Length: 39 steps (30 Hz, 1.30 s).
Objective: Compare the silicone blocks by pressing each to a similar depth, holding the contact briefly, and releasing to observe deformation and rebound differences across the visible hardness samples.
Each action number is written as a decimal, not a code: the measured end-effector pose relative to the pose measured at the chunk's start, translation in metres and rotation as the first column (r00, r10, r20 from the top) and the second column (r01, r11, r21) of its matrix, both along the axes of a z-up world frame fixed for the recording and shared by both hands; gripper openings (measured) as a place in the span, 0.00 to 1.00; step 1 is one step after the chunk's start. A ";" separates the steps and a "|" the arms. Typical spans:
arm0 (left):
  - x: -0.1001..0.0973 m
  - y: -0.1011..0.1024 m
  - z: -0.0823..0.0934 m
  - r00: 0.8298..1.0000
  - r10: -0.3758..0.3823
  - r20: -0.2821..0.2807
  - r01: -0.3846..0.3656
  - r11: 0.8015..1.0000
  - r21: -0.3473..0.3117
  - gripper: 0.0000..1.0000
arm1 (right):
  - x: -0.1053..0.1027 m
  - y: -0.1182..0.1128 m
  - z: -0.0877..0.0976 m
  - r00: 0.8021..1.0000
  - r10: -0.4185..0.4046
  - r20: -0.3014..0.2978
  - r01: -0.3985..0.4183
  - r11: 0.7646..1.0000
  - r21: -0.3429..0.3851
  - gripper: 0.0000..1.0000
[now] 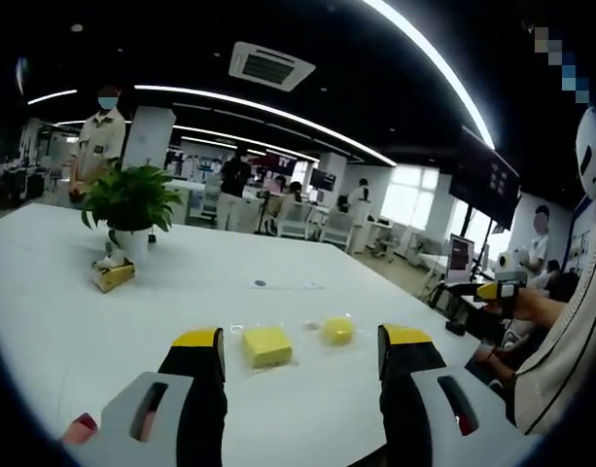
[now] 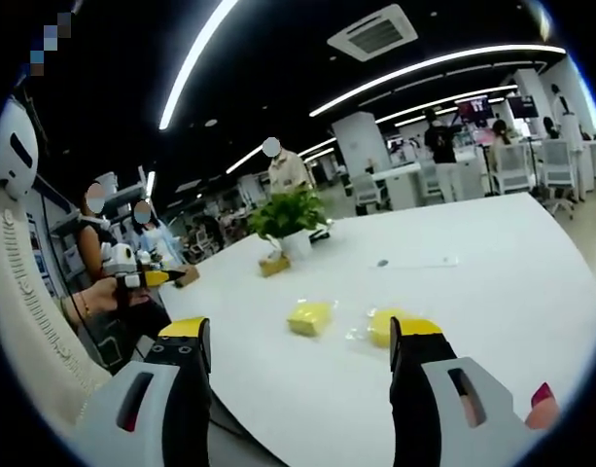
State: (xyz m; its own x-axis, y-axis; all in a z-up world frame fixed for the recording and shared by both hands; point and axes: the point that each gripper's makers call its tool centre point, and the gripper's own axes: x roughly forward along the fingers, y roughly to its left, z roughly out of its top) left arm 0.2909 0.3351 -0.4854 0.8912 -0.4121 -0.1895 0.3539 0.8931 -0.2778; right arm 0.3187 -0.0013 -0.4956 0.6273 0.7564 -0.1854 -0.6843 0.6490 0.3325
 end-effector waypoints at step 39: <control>0.011 -0.014 0.010 0.999 -0.054 -0.003 0.054 0.998 0.017 0.63 | 0.005 -0.010 0.000 1.000 -0.031 -0.002 0.031 1.000 0.001 0.70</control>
